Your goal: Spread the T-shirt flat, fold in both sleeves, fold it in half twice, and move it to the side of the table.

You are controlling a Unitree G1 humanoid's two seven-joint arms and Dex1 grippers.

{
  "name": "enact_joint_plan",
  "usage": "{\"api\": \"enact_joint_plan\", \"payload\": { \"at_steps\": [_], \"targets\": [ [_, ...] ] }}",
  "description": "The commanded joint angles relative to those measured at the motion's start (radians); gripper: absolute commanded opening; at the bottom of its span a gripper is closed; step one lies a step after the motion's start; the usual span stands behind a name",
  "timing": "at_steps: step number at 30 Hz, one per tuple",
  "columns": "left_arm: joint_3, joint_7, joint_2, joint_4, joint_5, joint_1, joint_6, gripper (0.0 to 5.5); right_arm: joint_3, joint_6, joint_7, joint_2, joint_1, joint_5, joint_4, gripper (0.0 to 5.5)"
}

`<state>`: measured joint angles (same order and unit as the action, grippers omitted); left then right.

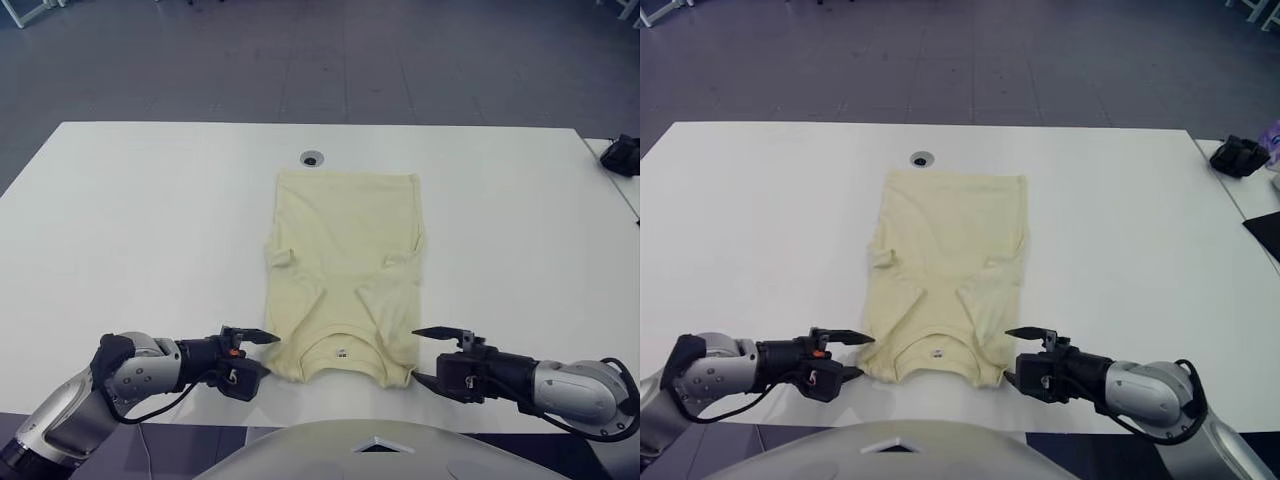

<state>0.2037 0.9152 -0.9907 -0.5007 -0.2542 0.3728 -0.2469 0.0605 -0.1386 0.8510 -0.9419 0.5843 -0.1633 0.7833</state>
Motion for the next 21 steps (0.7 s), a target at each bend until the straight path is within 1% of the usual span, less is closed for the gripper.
{"api": "enact_joint_plan", "payload": {
  "at_steps": [1, 4, 7, 10, 11, 13, 14, 16, 17, 18, 21],
  "targets": [
    [0.024, 0.009, -0.005, 0.036, -0.061, 0.02, 0.05, 1.64, 0.012, 0.008, 0.009, 0.002, 0.012, -0.003, 0.009, 2.52],
    [0.028, 0.009, -0.008, 0.038, -0.06, 0.019, 0.051, 1.03, 0.016, 0.012, 0.014, 0.001, 0.026, -0.001, 0.009, 1.96],
    [0.03, 0.008, -0.009, 0.043, -0.056, 0.015, 0.05, 0.64, 0.027, 0.016, 0.013, 0.006, 0.036, -0.004, 0.005, 1.6],
    [0.031, 0.008, -0.011, 0.052, -0.051, 0.007, 0.046, 0.09, 0.037, 0.015, 0.01, 0.011, 0.04, -0.009, 0.004, 1.09],
    [0.031, 0.008, -0.011, 0.053, -0.05, 0.006, 0.045, 0.0, 0.039, 0.014, 0.01, 0.012, 0.04, -0.01, 0.004, 0.91],
    [0.035, 0.011, -0.011, 0.059, -0.049, -0.004, 0.041, 0.0, 0.045, 0.009, 0.008, 0.015, 0.038, -0.014, 0.004, 0.69],
    [0.036, 0.012, -0.011, 0.06, -0.048, -0.007, 0.041, 0.0, 0.047, 0.007, 0.008, 0.016, 0.036, -0.016, 0.005, 0.45],
    [0.037, 0.012, -0.012, 0.062, -0.048, -0.01, 0.042, 0.0, 0.046, 0.004, 0.007, 0.016, 0.036, -0.02, 0.008, 0.17],
    [0.037, 0.013, -0.013, 0.065, -0.047, -0.014, 0.039, 0.0, 0.036, -0.001, 0.002, 0.022, 0.043, -0.01, 0.017, 0.33],
    [0.037, 0.013, -0.014, 0.068, -0.046, -0.017, 0.037, 0.0, 0.023, -0.006, 0.001, 0.024, 0.05, 0.001, 0.026, 0.35],
    [0.03, 0.008, -0.018, 0.067, -0.046, -0.007, 0.038, 0.0, -0.03, -0.005, 0.009, 0.01, 0.072, 0.014, 0.045, 0.81]
  ]
}}
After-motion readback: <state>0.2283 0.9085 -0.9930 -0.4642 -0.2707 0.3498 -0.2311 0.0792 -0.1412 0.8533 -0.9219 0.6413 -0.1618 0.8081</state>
